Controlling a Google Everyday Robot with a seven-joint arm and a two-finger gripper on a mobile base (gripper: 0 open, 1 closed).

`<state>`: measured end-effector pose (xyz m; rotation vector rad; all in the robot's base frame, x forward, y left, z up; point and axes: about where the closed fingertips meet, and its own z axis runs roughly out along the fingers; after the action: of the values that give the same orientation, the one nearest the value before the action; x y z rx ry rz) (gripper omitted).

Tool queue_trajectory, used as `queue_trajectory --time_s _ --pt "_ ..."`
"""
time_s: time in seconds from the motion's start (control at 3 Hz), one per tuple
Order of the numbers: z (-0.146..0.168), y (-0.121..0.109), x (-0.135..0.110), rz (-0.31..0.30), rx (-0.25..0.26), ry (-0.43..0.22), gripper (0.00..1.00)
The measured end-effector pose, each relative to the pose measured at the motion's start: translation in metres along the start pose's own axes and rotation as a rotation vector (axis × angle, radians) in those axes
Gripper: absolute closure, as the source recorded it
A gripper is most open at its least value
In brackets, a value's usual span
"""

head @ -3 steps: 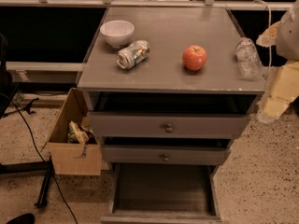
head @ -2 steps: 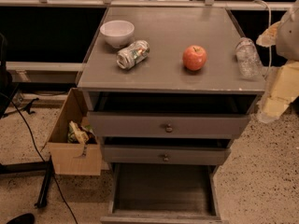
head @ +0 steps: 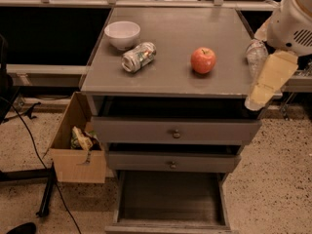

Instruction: Place apple into top drawer

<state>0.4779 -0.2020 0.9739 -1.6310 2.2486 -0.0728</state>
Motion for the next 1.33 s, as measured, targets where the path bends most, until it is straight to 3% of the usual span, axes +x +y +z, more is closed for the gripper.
queue_trajectory --time_s 0.33,0.67,1.0,1.33 --pt "0.019 -0.025 -0.024 0.075 -0.011 -0.015 0.00" --pt "0.037 -0.050 -0.043 0.207 -0.003 -0.031 0.00" --pt "0.039 -0.052 -0.046 0.261 -0.003 -0.034 0.00" --pt "0.039 -0.052 -0.046 0.261 -0.003 -0.034 0.00"
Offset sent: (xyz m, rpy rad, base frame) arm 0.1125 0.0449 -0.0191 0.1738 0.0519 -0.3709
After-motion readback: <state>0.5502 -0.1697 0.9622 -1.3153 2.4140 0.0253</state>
